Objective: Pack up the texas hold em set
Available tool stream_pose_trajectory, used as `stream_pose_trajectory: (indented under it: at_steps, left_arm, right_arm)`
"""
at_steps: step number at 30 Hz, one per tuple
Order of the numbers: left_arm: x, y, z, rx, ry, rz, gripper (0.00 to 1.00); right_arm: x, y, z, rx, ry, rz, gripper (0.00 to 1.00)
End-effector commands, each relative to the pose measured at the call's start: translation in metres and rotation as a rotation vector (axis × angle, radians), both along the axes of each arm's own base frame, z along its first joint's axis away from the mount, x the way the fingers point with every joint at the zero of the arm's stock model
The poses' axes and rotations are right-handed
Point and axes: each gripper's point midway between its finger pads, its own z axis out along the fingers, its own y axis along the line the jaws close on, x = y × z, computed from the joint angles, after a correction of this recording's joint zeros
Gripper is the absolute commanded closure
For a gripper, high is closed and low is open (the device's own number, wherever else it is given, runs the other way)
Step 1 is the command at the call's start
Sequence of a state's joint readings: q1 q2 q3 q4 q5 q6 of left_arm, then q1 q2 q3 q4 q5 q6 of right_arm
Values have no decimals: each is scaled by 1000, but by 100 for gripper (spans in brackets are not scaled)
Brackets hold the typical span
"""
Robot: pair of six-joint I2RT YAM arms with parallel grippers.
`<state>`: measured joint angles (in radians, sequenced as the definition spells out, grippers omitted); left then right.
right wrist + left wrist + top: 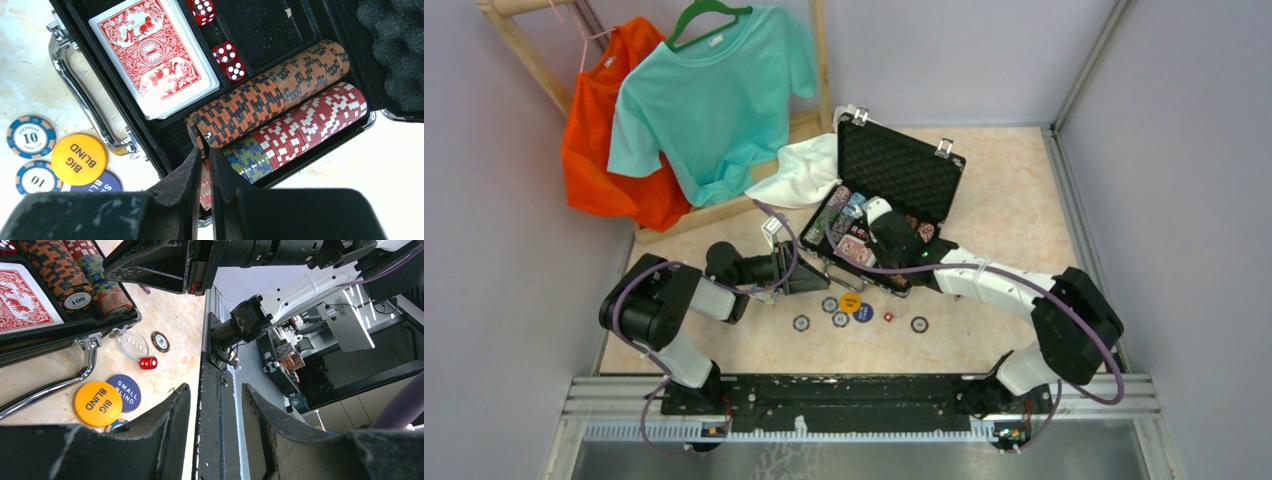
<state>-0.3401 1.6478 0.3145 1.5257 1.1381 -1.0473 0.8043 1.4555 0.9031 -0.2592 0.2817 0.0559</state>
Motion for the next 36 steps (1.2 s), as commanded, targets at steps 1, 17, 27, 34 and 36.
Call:
stream_pose_trajectory:
  at_steps: [1, 17, 27, 34, 36]
  left_arm:
    - [-5, 3, 28, -84, -233, 1, 51]
    - [7, -55, -2, 228, -314, 120, 39]
    - [27, -29, -8, 441, -316, 315, 8]
    - [30, -25, -30, 499, -272, 329, 7]
    - [28, -27, -28, 481, -275, 318, 6]
  right_arm:
    - [-4, 14, 37, 133, -45, -3, 90]
    - [-99, -80, 3, 135, 205, -443, 38]
    - [-123, -72, -44, 113, 288, -483, 36]
    - [-120, -66, -57, 97, 298, -478, 38]
    - [-119, -63, -60, 100, 298, -471, 38]
